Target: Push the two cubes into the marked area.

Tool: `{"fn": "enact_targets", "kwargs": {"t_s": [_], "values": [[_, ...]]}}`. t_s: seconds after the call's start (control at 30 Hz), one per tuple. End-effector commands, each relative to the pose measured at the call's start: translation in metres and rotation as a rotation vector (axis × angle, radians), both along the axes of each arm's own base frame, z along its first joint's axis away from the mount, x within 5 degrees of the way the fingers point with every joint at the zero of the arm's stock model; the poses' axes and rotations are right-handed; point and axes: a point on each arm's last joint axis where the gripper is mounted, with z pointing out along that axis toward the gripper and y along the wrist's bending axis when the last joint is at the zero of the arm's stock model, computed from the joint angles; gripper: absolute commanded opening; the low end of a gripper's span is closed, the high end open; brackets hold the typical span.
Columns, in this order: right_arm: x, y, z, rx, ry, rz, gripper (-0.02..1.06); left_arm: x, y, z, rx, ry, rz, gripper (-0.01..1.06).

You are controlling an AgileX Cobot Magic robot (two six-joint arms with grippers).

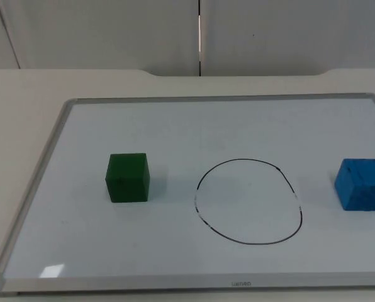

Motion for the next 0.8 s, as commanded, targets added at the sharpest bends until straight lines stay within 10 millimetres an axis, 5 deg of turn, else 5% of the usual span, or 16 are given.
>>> {"fn": "enact_targets", "kwargs": {"t_s": [0.0,0.33,0.53,0.77], "values": [[0.001,0.000,-0.001,-0.004,-0.011,-0.005,1.05,0.003,-0.002,0.003,-0.020,-0.021,-0.011,0.96],[0.001,0.000,-0.001,-0.004,-0.011,-0.005,1.05,0.015,-0.013,0.004,-0.070,-0.001,-0.116,0.90],[0.001,0.000,-0.001,-0.004,-0.011,-0.005,1.05,0.036,-0.025,0.003,-0.136,0.059,-0.228,0.64],[0.001,0.000,-0.001,-0.004,-0.011,-0.005,1.05,0.064,-0.040,0.005,-0.230,0.037,-0.370,0.18]]}}
